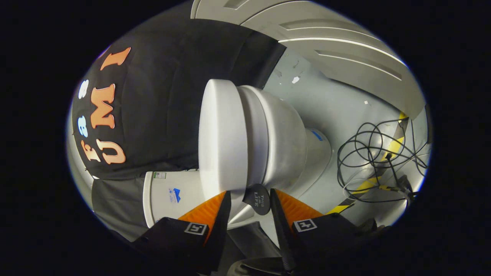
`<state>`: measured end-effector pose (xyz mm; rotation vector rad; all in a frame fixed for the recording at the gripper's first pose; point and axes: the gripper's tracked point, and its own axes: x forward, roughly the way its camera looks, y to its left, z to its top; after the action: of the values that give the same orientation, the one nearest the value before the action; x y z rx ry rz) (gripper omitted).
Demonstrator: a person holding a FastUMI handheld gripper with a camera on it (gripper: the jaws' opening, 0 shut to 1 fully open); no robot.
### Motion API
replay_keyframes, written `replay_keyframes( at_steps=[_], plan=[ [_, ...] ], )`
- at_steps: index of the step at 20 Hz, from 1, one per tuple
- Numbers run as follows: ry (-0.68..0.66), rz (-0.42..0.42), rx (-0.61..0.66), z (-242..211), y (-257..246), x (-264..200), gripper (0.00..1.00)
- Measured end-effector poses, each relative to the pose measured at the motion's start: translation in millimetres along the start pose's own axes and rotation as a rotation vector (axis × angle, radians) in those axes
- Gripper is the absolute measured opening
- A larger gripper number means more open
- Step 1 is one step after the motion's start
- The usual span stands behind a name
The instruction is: Open the toilet lid.
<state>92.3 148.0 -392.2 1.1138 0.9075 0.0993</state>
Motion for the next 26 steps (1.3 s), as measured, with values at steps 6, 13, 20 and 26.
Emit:
replay_keyframes(
  at_steps=[6, 13, 20, 26],
  plan=[
    [0.034, -0.050, 0.029, -2, -15, 5, 0.27],
    [0.007, 0.022, 0.042, 1, -6, 2, 0.09],
    [-0.026, 0.019, 0.080, 1, -2, 5, 0.08],
    [-0.011, 0.021, 0.064, 0, -4, 3, 0.08]
  ],
)
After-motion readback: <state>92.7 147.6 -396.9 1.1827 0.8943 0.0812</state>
